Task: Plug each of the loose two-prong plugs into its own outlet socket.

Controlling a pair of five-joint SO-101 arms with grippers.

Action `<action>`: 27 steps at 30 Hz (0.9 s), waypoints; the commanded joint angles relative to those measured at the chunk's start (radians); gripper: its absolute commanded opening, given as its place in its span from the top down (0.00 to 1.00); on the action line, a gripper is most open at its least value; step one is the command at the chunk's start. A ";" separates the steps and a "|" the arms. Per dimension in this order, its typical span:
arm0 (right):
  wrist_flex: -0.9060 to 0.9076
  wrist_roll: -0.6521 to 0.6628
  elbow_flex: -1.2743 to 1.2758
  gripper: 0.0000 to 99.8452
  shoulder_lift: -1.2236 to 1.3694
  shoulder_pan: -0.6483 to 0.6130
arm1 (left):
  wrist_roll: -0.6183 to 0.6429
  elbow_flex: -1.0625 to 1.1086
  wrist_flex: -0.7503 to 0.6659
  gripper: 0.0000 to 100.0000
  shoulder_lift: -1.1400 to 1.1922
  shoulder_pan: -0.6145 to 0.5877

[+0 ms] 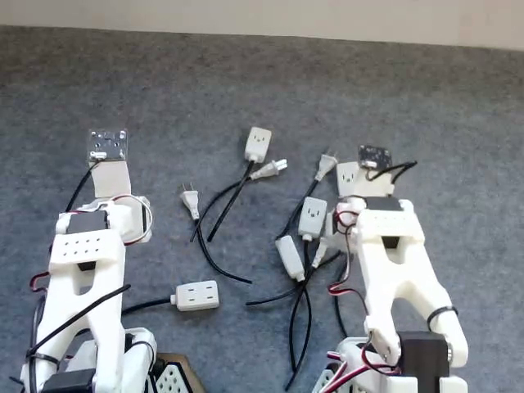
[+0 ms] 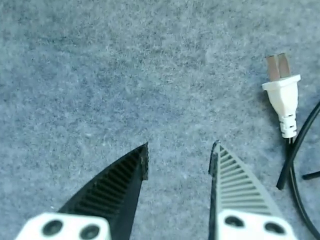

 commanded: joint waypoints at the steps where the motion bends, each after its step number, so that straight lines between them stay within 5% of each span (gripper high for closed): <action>1: 0.008 0.014 0.004 0.90 -0.062 0.047 | 0.002 -0.004 -0.015 0.79 -0.013 0.005; 27: -0.163 0.023 0.068 0.90 -0.059 0.094 | 0.002 -0.002 -0.011 0.79 -0.013 0.007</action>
